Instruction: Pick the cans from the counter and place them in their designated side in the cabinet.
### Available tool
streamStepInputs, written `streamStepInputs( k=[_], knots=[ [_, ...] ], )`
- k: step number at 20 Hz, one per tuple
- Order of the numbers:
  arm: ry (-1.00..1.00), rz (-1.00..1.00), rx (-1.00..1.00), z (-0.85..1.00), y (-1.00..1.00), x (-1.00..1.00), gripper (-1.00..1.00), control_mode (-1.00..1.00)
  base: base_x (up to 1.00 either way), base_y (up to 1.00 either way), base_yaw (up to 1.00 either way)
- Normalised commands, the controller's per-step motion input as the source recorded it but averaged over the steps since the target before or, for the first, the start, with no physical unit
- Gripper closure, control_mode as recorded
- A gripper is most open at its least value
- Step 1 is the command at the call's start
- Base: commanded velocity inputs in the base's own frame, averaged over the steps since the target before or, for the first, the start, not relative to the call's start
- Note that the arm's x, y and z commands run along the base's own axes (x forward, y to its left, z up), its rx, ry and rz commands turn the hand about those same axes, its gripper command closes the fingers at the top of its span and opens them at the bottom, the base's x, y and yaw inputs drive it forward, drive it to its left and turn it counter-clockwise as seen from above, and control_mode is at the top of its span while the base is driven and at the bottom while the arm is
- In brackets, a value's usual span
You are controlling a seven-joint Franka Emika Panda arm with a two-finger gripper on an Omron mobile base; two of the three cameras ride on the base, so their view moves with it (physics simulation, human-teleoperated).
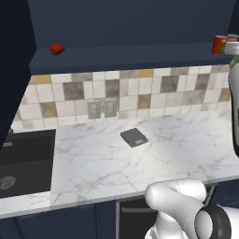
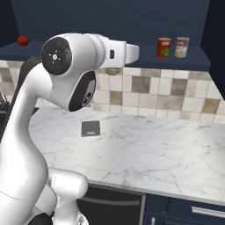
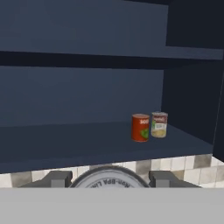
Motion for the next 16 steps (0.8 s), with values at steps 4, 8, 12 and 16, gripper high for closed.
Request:
streamStepInputs(
  k=[4, 8, 12, 16],
  knots=[
    [0.00, 0.00, 0.00, 0.00, 0.00, 0.23, 1.00, -1.00, 0.00, 0.00, 0.00],
    [0.00, 0.00, 0.00, 0.00, 0.00, 0.28, 1.00, -1.00, 0.00, 0.00, 0.00],
    [0.00, 0.00, 0.00, 0.00, 0.00, 0.31, 1.00, -1.00, 0.00, 0.00, 0.00],
    [0.00, 0.00, 0.00, 0.00, 0.00, 0.31, 1.00, -1.00, 0.00, 0.00, 0.00]
  ],
)
